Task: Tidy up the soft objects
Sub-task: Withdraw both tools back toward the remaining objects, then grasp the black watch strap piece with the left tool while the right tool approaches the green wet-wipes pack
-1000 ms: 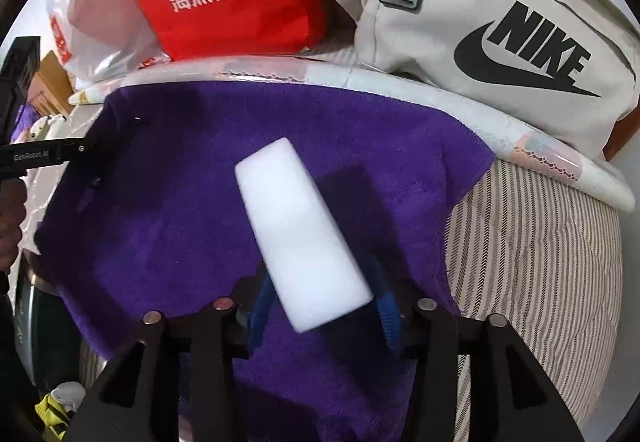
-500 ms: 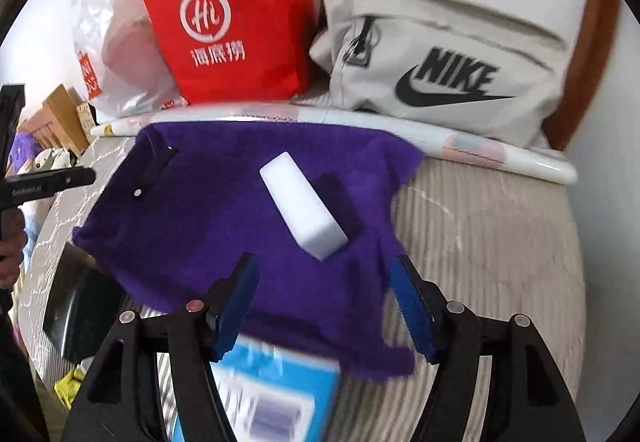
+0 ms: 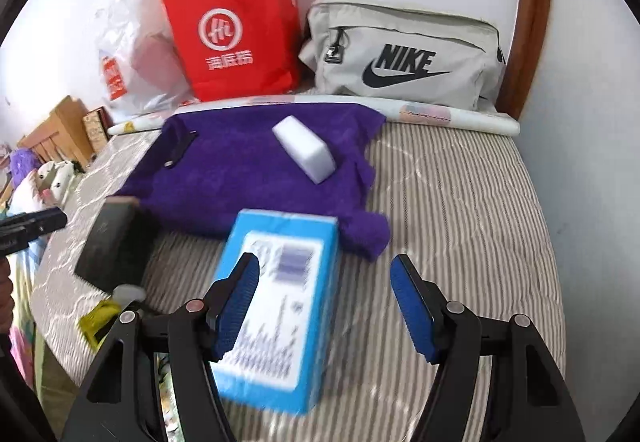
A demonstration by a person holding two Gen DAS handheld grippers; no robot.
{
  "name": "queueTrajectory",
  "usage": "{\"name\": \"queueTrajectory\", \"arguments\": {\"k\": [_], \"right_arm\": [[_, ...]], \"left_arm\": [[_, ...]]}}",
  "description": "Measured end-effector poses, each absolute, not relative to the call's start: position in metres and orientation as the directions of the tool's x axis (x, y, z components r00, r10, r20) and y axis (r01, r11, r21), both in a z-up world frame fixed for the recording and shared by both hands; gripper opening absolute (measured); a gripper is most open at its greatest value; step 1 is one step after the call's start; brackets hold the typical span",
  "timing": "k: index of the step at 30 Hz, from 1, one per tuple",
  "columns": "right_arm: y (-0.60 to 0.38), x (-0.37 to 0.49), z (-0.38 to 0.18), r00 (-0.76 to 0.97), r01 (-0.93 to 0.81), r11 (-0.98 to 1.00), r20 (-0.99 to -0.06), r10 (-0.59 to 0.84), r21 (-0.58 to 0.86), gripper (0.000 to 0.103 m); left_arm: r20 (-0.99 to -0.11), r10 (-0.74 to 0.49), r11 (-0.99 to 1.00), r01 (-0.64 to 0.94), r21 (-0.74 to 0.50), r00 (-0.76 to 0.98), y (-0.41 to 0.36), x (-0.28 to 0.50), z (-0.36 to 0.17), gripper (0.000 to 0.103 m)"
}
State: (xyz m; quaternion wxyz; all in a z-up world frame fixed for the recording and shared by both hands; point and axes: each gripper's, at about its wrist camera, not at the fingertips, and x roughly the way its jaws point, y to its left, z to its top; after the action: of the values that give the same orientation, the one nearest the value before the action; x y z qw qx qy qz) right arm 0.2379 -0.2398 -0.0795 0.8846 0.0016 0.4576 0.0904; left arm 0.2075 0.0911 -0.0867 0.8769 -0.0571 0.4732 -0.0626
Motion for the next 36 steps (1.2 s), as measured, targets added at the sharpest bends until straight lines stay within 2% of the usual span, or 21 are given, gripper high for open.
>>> {"name": "queueTrajectory", "arguments": {"k": [9, 17, 23, 25, 26, 30, 34, 36], "right_arm": [[-0.221, 0.179, -0.086, 0.56, -0.214, 0.969, -0.798, 0.224, 0.122, 0.068], [-0.211, 0.138, -0.098, 0.545, -0.269, 0.952, -0.792, 0.275, 0.146, 0.068], [-0.206, 0.127, -0.115, 0.513, -0.273, 0.943, -0.8, 0.311, 0.191, 0.068], [-0.207, 0.125, -0.119, 0.502, -0.267, 0.938, -0.8, 0.329, 0.219, 0.068], [-0.207, 0.125, -0.121, 0.496, -0.264, 0.936, -0.8, 0.337, 0.23, 0.068], [-0.206, 0.124, -0.121, 0.498, -0.262, 0.935, -0.797, 0.343, 0.239, 0.068], [-0.206, 0.122, -0.118, 0.503, -0.266, 0.932, -0.79, 0.351, 0.246, 0.068], [-0.207, 0.121, -0.118, 0.504, -0.265, 0.933, -0.79, 0.348, 0.242, 0.068]], "left_arm": [[-0.855, -0.234, 0.968, 0.03, -0.249, 0.463, 0.085, 0.142, -0.139, 0.043], [-0.88, -0.256, 0.961, 0.006, -0.277, 0.401, 0.069, 0.129, -0.183, 0.043], [-0.872, -0.205, 0.972, -0.011, -0.234, 0.444, 0.057, 0.128, -0.19, 0.044], [-0.874, -0.186, 0.975, -0.024, -0.22, 0.449, 0.057, 0.127, -0.19, 0.039], [-0.875, -0.175, 0.977, -0.029, -0.211, 0.451, 0.058, 0.127, -0.19, 0.033], [-0.868, -0.226, 0.962, -0.041, -0.272, 0.443, 0.07, 0.124, -0.191, 0.021], [-0.859, -0.252, 0.948, -0.063, -0.311, 0.446, 0.082, 0.121, -0.193, 0.02], [-0.867, -0.209, 0.96, -0.076, -0.271, 0.452, 0.089, 0.118, -0.192, 0.02]]}}
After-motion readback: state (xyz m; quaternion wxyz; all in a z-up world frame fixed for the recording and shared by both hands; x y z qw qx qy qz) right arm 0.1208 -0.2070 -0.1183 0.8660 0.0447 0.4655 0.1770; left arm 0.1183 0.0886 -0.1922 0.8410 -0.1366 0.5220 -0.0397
